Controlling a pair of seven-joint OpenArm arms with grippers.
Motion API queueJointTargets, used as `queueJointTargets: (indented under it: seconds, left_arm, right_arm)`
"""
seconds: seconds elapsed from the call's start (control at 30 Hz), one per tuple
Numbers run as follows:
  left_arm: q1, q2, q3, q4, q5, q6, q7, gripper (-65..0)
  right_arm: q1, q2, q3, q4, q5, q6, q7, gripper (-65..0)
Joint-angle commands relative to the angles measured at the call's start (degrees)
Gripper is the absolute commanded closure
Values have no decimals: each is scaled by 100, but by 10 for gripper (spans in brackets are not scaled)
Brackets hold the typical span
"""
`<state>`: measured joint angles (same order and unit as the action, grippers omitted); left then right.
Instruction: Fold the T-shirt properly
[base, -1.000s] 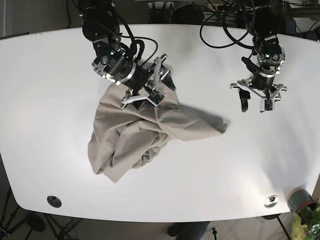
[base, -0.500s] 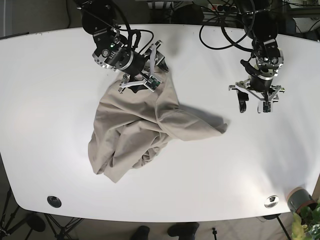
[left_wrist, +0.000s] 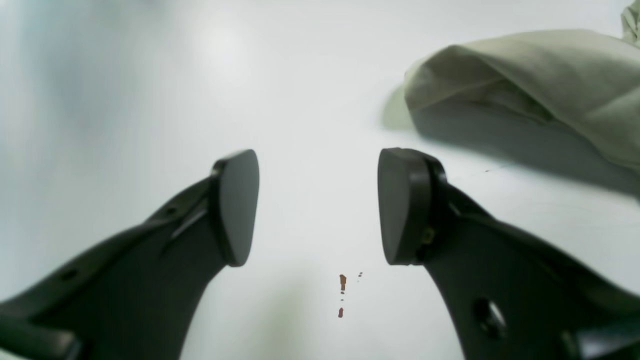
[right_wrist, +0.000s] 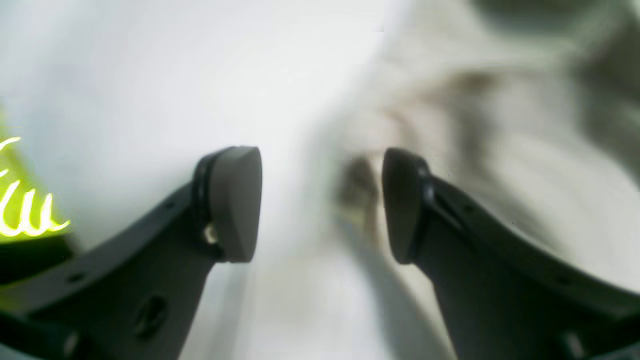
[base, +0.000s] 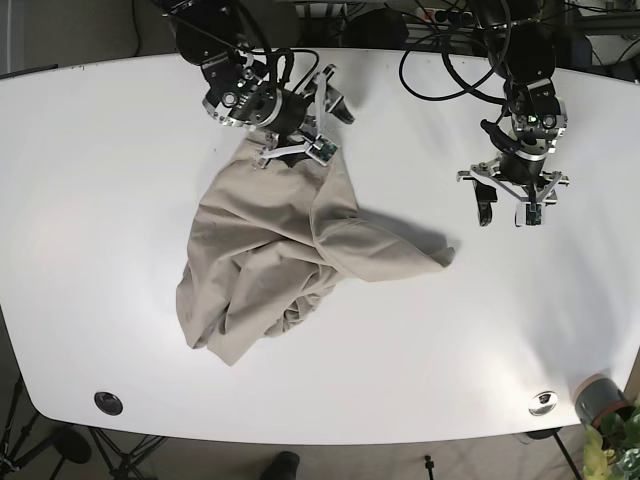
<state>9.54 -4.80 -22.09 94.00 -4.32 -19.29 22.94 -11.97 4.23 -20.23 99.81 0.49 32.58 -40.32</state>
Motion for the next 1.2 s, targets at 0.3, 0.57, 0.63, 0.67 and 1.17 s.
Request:
queueJointTargets:
  seconds: [0.3, 0.57, 0.63, 0.67, 1.17]
  left_arm:
    - [-44, -52, -11, 91, -65, 17, -144, -339]
    - [-35, -52, -11, 82, -65, 17, -144, -339]
    - [-35, -52, -2, 82, -65, 17, -144, -339]
    - [-35, -52, 6, 91, -65, 17, -144, -339]
    - [-62, -35, 6, 82, -65, 8, -144, -339]
  right_arm:
    - [340, -93, 5, -834, -449, -9, 818, -365]
    - [383, -93, 23, -746, -889, -9, 827, -365]
    - [419, -93, 23, -675, -889, -9, 818, -365]
    - [427, -93, 23, -570, -889, -9, 810, -365]
    - [287, -93, 23, 10, -1284, -9, 818, -365]
